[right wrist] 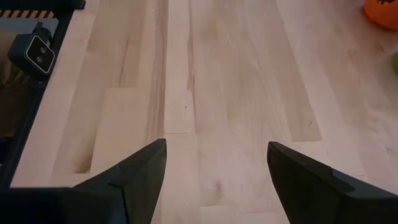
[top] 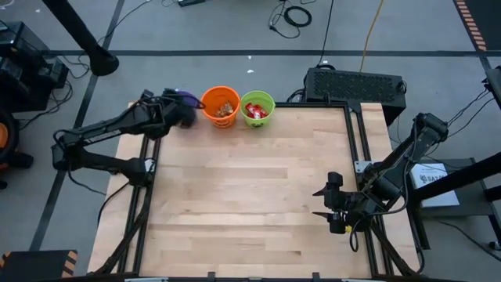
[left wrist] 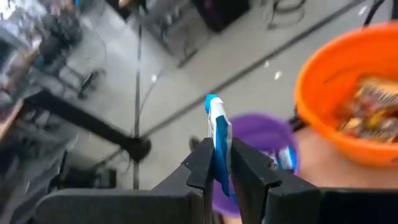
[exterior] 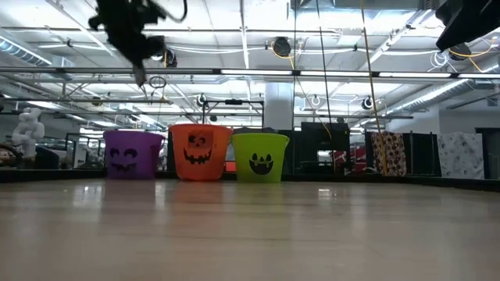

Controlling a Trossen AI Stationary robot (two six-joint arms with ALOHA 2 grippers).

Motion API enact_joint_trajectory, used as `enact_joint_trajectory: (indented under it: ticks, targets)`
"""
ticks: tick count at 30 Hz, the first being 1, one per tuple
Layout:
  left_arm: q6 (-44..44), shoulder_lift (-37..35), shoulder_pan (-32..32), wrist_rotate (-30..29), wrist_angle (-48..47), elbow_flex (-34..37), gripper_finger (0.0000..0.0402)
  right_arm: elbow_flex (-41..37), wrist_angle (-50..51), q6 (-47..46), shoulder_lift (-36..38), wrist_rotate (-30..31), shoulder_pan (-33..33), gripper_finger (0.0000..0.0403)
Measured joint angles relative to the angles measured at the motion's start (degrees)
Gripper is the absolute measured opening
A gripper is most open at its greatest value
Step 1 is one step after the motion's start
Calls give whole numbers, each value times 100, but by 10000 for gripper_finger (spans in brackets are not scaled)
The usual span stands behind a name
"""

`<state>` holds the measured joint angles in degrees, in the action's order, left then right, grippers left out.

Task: Sort candy by brand, put in halloween buckets
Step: Put the white chocolate bar into the violet bucket, then return to Home Position

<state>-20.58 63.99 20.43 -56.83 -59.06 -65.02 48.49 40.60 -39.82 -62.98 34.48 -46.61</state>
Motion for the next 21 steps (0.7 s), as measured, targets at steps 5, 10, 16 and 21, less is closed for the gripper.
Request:
enact_joint_trajectory:
  ticks: [5,10,16,21]
  targets:
    - [350,4,866,1187,538,516,51,0,-5,112,0,2,11,270]
    - [639,80,1454,2237,986,868,57,0,-4,159,0,1,11,270]
    - [911,191,1763,2254,1227,1123,119,0,-2,172,0,0,11,270]
    - [1069,140,1805,2264,1296,994,178,0,-3,172,0,14,11,270]
